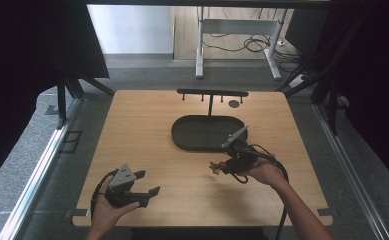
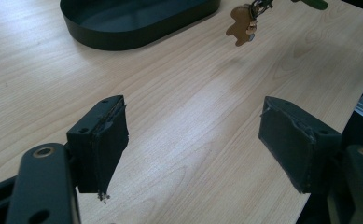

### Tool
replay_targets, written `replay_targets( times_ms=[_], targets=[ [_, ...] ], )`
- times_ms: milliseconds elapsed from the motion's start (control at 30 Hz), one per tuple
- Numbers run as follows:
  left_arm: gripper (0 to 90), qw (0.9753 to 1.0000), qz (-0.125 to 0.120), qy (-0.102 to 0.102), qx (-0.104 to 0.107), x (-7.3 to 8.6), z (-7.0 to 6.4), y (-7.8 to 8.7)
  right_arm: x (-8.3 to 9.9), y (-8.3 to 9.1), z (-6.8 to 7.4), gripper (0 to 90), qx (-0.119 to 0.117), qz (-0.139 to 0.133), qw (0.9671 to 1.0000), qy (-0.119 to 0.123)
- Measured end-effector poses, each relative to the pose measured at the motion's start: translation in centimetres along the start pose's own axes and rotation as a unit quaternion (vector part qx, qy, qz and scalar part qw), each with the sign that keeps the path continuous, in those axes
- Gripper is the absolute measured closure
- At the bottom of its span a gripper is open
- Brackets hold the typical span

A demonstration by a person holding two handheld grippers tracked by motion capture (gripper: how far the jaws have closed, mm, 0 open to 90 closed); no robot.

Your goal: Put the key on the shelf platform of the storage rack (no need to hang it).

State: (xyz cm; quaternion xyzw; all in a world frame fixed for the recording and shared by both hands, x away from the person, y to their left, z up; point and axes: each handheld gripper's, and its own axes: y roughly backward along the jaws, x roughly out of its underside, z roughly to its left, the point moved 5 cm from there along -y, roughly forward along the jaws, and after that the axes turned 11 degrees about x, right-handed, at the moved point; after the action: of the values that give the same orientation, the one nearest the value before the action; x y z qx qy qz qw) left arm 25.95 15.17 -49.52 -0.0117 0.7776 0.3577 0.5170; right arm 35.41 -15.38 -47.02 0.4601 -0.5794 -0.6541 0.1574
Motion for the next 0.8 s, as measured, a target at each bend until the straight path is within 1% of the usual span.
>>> replay_targets(
  times_ms=[200, 433, 533, 800],
  targets=[
    [23.9, 1.0000, -0.001, 0.000, 0.000, 0.0, 0.0, 0.1, -0.7, 0.5, -0.4, 67.5, 0.005, -0.007, 1.0000, 0.003],
    [23.9, 1.0000, 0.001, 0.000, 0.000, 0.0, 0.0, 0.0, -1.1, 0.5, -0.6, 67.5, 0.007, -0.009, 0.9999, 0.006],
    [23.9, 1.0000, -0.001, 0.000, 0.000, 0.0, 0.0, 0.1, -1.4, 0.5, -1.0, 67.5, 0.009, -0.010, 0.9999, 0.008],
    [23.9, 1.0000, -0.002, 0.000, -0.001, 0.0, 0.0, 0.1, -2.0, 0.8, -1.5, 67.5, 0.012, -0.015, 0.9998, 0.005]
  ],
)
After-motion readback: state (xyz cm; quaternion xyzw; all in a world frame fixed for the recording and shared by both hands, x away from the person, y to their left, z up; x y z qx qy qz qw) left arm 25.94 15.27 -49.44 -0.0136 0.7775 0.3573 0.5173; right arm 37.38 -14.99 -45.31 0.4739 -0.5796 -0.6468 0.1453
